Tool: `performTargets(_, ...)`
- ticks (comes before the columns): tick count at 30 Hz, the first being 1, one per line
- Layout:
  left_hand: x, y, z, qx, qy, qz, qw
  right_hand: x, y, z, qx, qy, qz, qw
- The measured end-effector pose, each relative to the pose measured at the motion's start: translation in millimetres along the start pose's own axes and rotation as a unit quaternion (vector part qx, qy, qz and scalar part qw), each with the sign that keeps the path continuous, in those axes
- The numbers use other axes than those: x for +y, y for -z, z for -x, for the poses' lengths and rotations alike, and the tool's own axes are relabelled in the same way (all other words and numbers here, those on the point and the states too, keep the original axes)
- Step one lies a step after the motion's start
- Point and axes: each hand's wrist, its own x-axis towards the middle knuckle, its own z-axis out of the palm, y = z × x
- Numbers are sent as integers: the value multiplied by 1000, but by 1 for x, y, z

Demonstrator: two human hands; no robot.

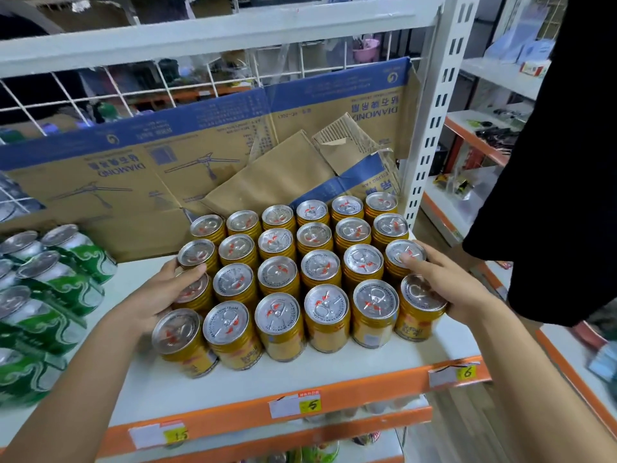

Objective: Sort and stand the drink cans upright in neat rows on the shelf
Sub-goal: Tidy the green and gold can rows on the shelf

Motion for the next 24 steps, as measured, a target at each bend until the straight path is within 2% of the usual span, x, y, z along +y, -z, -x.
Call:
performTargets(3,10,3,-8,0,5,-22,1000,-11,3,-8,8,-8,27,1000)
performTargets(7,35,-4,-24,60,-31,-75,995,-37,-3,-34,27,17,69,997)
performTargets(12,39,0,-56,51,14,-79,995,-51,-14,-68,35,33,153,987)
performTargets(16,42,-11,-53,71,12,-135,988,-44,-15,-83,50,47,205,976)
performTargets(24,43,-14,-58,61,-11,-202,977,-44,-15,-85,72,17,250,965)
